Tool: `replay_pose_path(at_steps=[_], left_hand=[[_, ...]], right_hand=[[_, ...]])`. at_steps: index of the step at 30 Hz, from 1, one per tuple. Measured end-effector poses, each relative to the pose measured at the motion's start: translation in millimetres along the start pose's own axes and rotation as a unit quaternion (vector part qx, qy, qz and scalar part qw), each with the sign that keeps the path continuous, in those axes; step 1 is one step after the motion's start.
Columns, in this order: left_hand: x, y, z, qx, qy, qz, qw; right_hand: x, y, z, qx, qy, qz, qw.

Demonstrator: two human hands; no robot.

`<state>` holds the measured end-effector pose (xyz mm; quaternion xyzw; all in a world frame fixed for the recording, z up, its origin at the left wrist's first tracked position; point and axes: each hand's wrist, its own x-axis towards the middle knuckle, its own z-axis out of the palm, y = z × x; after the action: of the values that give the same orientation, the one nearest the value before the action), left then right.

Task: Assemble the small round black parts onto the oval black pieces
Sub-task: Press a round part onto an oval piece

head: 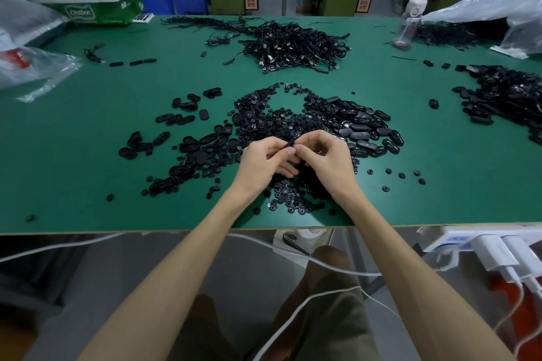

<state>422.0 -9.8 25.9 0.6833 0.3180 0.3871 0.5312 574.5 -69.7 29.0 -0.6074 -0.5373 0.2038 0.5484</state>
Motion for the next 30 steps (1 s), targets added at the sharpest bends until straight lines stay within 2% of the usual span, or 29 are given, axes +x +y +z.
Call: replay_pose_path(at_steps=[13, 22, 30], left_hand=[[0, -1, -3, -0.007, 0.001, -0.005, 1.0], [0, -1, -3, -0.014, 0.03, -0.022, 0.999], [-1, -1, -4, -0.018, 0.024, -0.015, 0.999]], right_hand=[[-3, -6, 0, -0.03, 0.001, -0.006, 1.0], [-7, -12, 7, -0.118, -0.021, -0.089, 0.989], [-7, -14, 4, -0.053, -0.013, -0.047, 0.997]])
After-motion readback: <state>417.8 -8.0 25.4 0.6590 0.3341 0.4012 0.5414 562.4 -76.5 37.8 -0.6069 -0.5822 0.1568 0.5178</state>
